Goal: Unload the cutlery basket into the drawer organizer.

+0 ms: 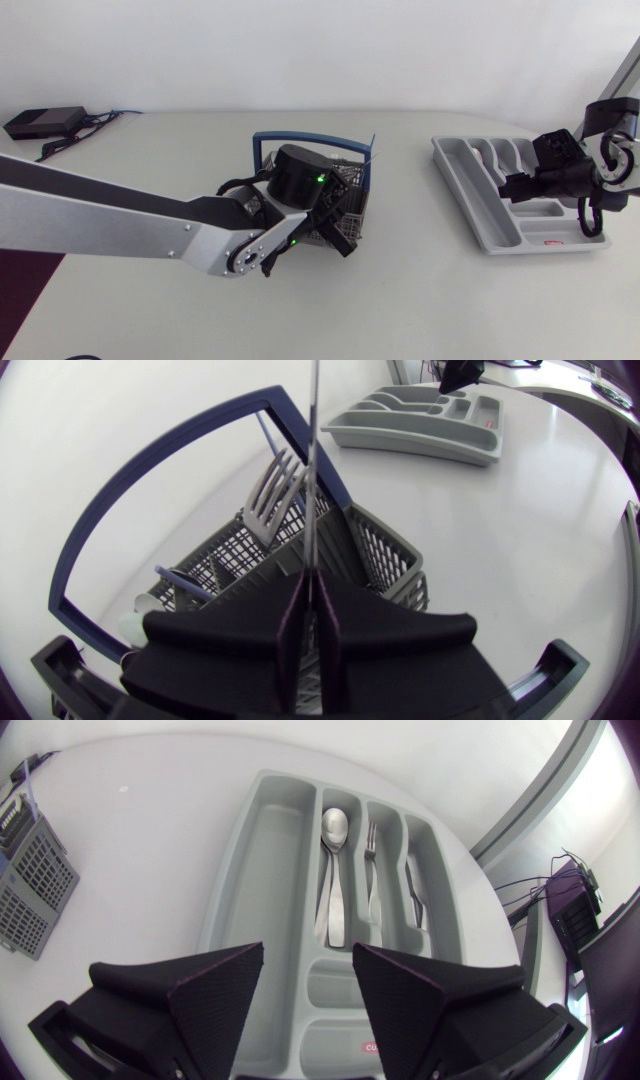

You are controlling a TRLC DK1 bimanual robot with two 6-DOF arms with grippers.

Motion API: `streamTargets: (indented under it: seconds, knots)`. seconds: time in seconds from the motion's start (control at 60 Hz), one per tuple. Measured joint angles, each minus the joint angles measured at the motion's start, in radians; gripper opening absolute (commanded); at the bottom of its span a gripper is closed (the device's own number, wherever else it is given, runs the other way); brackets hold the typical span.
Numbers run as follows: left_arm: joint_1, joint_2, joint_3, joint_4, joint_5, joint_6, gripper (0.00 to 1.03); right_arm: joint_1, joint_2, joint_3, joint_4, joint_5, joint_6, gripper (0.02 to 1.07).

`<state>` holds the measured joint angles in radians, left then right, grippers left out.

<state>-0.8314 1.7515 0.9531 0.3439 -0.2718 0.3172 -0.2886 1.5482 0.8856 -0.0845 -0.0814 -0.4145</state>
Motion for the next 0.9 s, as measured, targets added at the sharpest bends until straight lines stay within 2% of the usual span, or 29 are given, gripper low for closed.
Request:
streamTargets:
  seconds: [0.283,0.65,0.783,0.9]
  knots:
    - [-0.022,-0.028,-0.038,0.031,-0.014,0.037,0.04,0.014,-0.032,-0.034,0.004,-0.004,0.0,0.68]
    - [-0.023,-0.266,-0.074,0.021,-0.013,0.047,0.03,0.08,-0.238,-0.139,0.006,-0.125,-0.005,0.68]
    - [-0.021,-0.351,-0.074,0.012,0.026,0.046,0.03,0.122,-0.357,-0.192,-0.004,-0.185,-0.008,0.68]
    - [-0.008,-0.433,-0.072,-0.072,0.099,0.031,0.03,0.165,-0.465,-0.221,-0.063,-0.272,-0.009,0.68]
